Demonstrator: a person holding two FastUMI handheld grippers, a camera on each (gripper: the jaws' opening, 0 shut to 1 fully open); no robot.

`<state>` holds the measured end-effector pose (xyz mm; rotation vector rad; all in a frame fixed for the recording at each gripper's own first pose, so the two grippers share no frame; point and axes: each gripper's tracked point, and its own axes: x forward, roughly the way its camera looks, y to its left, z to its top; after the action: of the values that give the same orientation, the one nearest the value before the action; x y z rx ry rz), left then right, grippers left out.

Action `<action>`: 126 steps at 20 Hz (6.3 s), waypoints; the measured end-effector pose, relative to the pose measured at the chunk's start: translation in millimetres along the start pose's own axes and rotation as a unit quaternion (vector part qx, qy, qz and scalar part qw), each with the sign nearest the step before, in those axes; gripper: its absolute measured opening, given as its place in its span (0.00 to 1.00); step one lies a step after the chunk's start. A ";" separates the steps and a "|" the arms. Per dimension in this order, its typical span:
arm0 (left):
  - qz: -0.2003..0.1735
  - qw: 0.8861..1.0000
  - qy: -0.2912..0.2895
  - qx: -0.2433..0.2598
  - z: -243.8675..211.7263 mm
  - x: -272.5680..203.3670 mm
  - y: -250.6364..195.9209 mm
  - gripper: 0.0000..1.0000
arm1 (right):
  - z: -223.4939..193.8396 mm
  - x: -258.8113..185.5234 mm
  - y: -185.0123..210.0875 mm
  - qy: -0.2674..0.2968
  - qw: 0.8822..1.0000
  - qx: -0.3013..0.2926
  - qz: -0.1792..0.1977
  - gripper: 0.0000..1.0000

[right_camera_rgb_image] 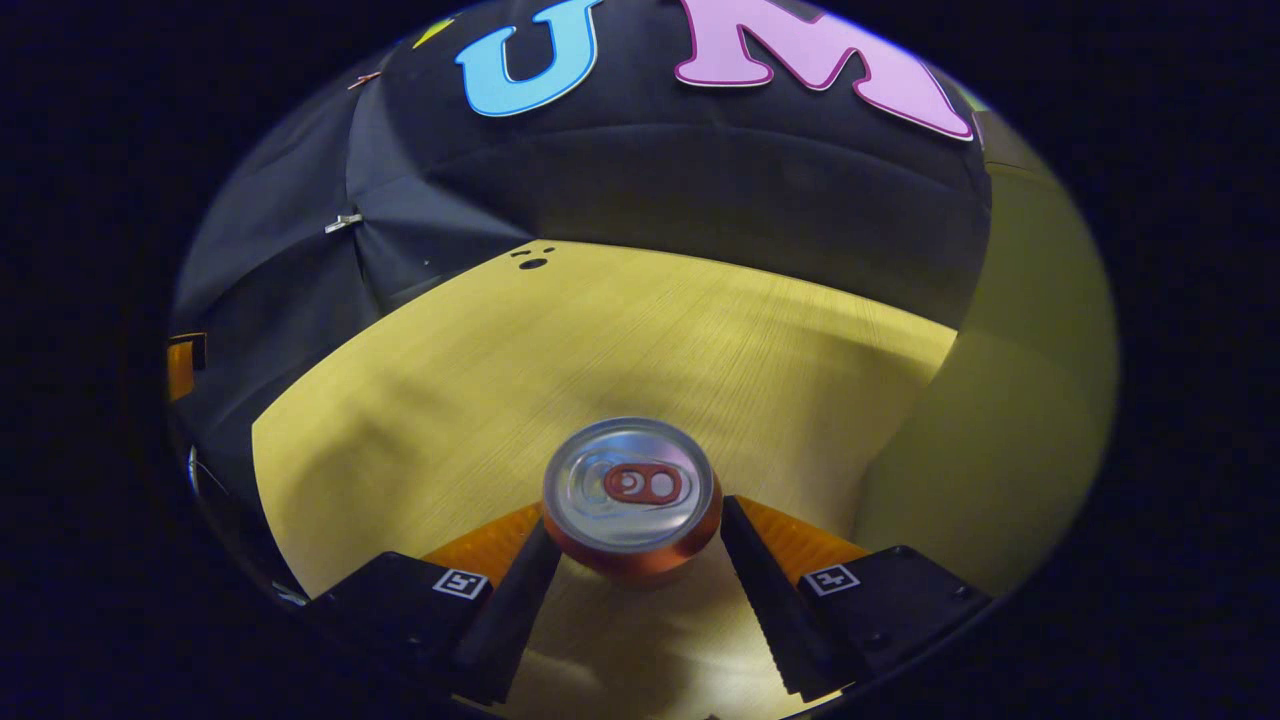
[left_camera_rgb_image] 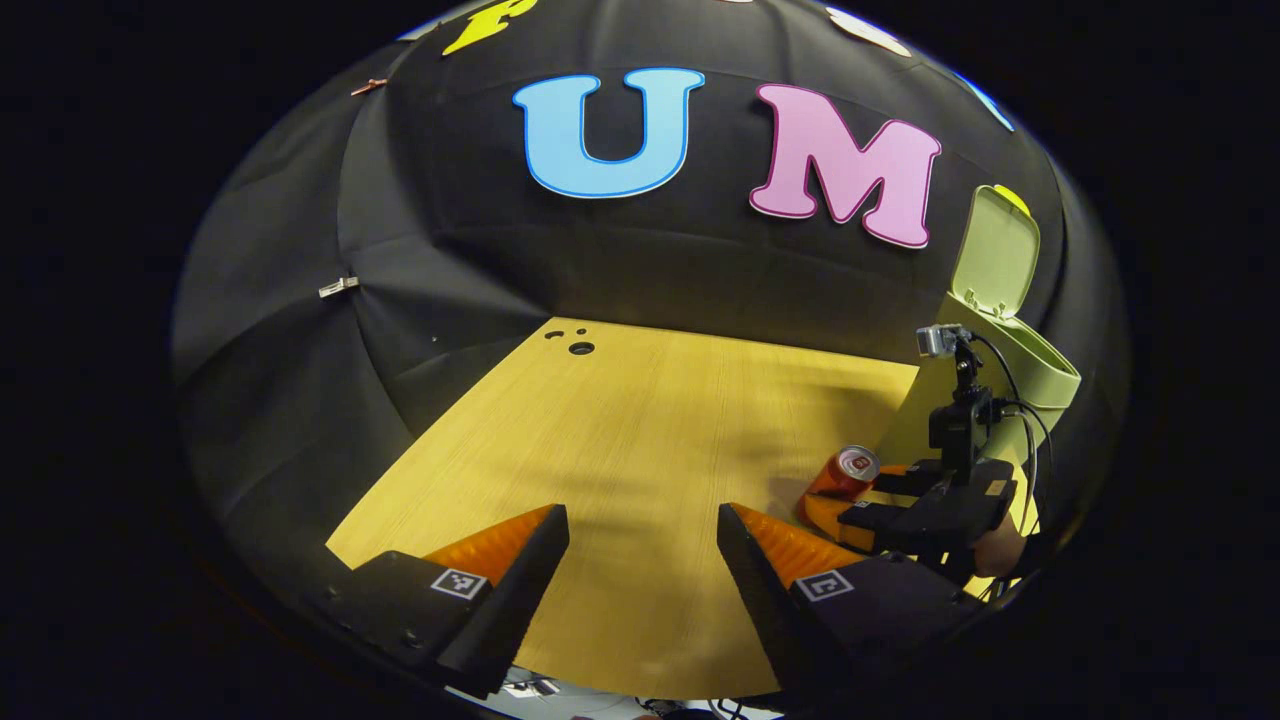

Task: Press the lid of the desktop garbage bin to open it, pick up the crumpled paper on the desktop and throw it into the bin, then pick up the pop can on the desktop and drop it into the bin, and finally close the garbage bin lid.

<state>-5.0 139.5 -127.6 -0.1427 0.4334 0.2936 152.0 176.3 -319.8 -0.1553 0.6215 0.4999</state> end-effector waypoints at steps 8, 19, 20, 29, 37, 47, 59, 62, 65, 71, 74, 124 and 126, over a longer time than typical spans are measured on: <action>0.006 1.000 0.010 0.001 -3.1 1.1 -0.2 0.96 | 1.5 -0.8 0.4 0.002 1.000 -0.009 0.007 0.84; -0.040 0.998 -0.024 0.035 11.4 -11.5 -19.8 0.96 | 39.3 -75.9 16.3 -0.025 1.000 -0.004 0.007 0.83; -0.043 0.998 -0.029 0.036 13.0 -14.0 -19.7 0.96 | 46.0 -85.7 17.2 -0.031 0.999 -0.007 0.006 0.83; -0.081 0.995 -0.038 0.049 -3.5 -22.1 -21.5 0.96 | 105.0 -178.5 11.3 -0.091 0.996 -0.008 -0.018 0.83; -0.089 0.994 -0.045 0.041 4.0 -8.2 -26.9 0.96 | 145.3 -236.6 -23.0 -0.121 0.991 0.005 -0.048 0.83; -0.085 0.996 -0.031 0.017 3.0 4.0 -33.4 0.96 | 188.0 -273.1 -82.7 -0.171 0.980 0.057 -0.079 0.83; -0.081 0.995 -0.028 0.041 15.3 20.9 -41.2 0.96 | 200.2 -276.7 -155.6 -0.195 0.966 0.085 -0.145 0.83; -0.084 0.995 -0.022 0.045 12.1 23.9 -47.5 0.96 | 198.9 -275.3 -171.7 -0.195 0.963 0.085 -0.164 0.83; -0.088 0.995 -0.015 0.049 8.1 27.6 -54.8 0.96 | 195.4 -272.6 -183.2 -0.192 0.961 0.079 -0.181 0.83; -0.095 0.994 -0.008 0.059 5.2 33.7 -63.9 0.96 | 190.4 -258.0 -192.3 -0.179 0.963 0.066 -0.192 0.84; -0.097 0.994 -0.002 0.056 2.3 37.0 -65.3 0.96 | 185.8 -250.1 -196.1 -0.172 0.963 0.064 -0.199 0.85; -0.055 0.998 0.006 0.015 -1.6 33.5 -28.4 0.96 | 371.2 -285.9 -257.3 -0.303 0.914 0.116 -0.241 0.96; -0.055 0.998 0.004 0.014 -1.5 31.4 -26.7 0.96 | 364.6 -284.2 -252.8 -0.291 0.918 0.096 -0.252 0.96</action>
<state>29.8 121.7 -140.6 -0.1399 0.4354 0.1779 266.9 -53.5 140.2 0.0270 0.0297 -0.0303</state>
